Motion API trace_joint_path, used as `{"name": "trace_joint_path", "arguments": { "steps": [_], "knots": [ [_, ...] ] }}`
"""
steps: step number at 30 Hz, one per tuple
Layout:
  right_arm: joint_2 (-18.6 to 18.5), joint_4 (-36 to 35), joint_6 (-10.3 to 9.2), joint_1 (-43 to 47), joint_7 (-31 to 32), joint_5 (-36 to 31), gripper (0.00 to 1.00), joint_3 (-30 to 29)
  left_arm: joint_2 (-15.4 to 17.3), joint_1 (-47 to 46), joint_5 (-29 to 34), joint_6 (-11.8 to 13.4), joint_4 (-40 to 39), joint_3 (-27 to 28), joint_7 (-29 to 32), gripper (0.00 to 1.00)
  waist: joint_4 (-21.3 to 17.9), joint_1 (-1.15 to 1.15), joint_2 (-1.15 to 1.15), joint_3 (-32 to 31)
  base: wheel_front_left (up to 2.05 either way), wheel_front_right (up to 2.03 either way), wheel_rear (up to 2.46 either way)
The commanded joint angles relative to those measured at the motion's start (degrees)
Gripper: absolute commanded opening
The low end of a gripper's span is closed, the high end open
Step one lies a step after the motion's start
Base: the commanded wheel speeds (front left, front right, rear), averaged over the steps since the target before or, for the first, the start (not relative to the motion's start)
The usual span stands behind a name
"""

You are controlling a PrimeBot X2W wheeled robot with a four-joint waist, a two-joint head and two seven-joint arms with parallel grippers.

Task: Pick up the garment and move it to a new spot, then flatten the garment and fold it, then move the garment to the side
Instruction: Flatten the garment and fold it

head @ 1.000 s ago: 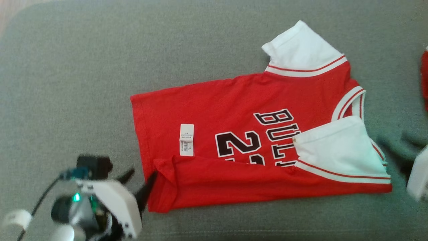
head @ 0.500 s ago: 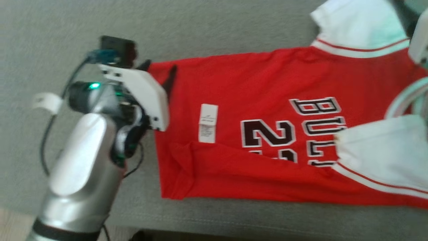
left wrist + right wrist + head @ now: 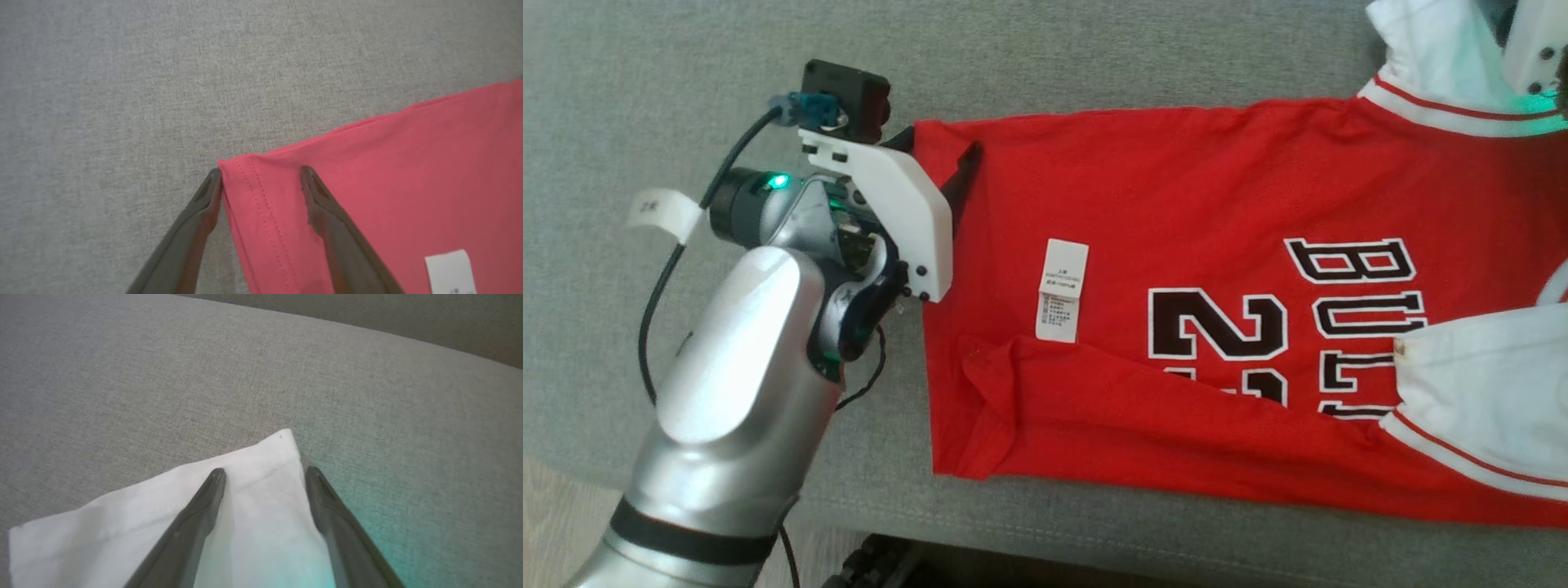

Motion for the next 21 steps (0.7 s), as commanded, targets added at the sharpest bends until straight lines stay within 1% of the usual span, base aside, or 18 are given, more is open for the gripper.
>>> {"name": "trace_joint_path", "arguments": {
  "steps": [1,2,3,4,5,6,7,8,12,18,21],
  "knots": [
    [0.91,-0.72,0.43,0.13,1.13,1.24,1.00,1.38,1.95,-0.40,-0.43,-0.52,-0.15,1.25,1.20,1.00,-0.46,-0.01,0.00,-0.21,0.00,0.00,0.00],
    [0.89,-0.49,0.43,-0.01,1.34,1.88,1.00,1.89,2.08,-0.32,-0.66,-0.82,-0.11,1.08,1.57,1.00,-0.60,-0.01,0.00,-0.33,0.00,0.00,0.00],
    [0.85,-0.30,0.43,-0.14,1.45,2.45,0.78,2.20,2.20,-0.22,-0.86,-0.99,-0.16,1.03,1.80,1.00,-0.71,-0.01,0.00,-0.45,0.00,0.00,0.00],
    [0.82,-0.10,0.43,-0.23,1.69,3.10,0.60,2.63,2.38,-0.09,-1.00,-1.15,-0.21,0.93,2.06,1.00,-0.85,-0.01,0.00,-0.58,0.00,0.00,0.00],
    [0.76,0.04,0.43,-0.30,1.96,3.78,0.45,3.12,2.64,-0.03,-1.02,-1.42,-0.25,0.68,2.47,1.00,-0.97,-0.01,0.00,-0.70,0.00,0.00,0.00],
    [0.80,0.13,0.43,-0.38,2.13,4.65,0.17,3.38,2.82,-0.01,-1.12,-1.54,-0.34,0.62,2.71,0.77,-1.07,-0.01,0.00,-0.80,0.00,0.00,0.00],
    [0.97,0.20,0.43,-0.43,2.38,5.71,0.00,3.56,2.94,-0.02,-1.28,-1.76,-0.42,0.53,2.91,0.38,-1.18,-0.01,0.00,-0.92,0.00,0.00,0.00],
    [1.18,0.10,0.43,-0.45,2.57,6.91,0.00,3.81,2.96,0.01,-1.66,-2.30,-0.51,0.32,3.17,0.00,-1.32,-0.01,0.00,-1.02,0.00,0.00,0.00],
    [1.26,-0.34,0.43,-0.89,0.58,8.84,0.00,3.97,2.57,-0.10,-2.82,-3.53,-0.76,-0.02,3.02,0.00,-1.90,-0.01,0.00,-1.35,0.00,0.00,0.00],
    [1.30,0.19,0.43,-2.96,-7.03,7.92,0.00,1.62,2.96,-2.49,-2.05,-2.36,-0.90,2.08,-0.98,0.00,-2.83,-0.01,0.00,-2.51,0.00,0.00,0.00],
    [1.55,0.61,0.43,-3.88,-8.88,8.24,0.00,0.50,3.38,-3.47,-2.12,-1.84,-1.33,3.43,-2.63,0.00,-3.59,-0.01,0.00,-3.25,0.00,0.00,0.00]
  ]
}}
